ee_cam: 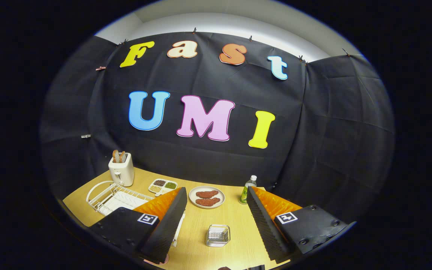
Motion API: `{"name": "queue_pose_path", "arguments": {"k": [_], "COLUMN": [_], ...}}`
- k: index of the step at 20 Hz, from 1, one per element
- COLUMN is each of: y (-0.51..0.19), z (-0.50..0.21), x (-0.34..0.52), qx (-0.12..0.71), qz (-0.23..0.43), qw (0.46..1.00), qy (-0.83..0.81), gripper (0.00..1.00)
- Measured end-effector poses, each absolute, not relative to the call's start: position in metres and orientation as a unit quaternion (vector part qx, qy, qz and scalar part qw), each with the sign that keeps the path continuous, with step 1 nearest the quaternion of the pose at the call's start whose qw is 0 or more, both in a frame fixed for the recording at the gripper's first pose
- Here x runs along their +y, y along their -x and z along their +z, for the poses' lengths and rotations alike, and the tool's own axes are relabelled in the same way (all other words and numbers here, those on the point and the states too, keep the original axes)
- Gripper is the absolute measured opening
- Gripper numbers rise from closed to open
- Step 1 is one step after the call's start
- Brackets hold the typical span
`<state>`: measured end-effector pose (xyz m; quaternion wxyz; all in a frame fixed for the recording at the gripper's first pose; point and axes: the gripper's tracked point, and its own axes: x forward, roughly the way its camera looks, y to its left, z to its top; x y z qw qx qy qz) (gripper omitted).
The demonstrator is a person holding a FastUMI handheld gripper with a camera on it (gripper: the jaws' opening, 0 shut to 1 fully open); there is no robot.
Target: Take the plate from the dish rack, then take the spoon from the basket and place it into the plate.
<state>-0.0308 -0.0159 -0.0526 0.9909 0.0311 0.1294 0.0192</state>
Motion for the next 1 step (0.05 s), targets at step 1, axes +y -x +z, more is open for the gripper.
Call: {"name": "queue_pose_path", "arguments": {"k": [1], "y": [0.0309], "z": [-0.0526], "x": [-0.0148], "qx": [0.13], "qz": [0.021], "qw": [0.991], "qy": [-0.03], "gripper": [0.98]}}
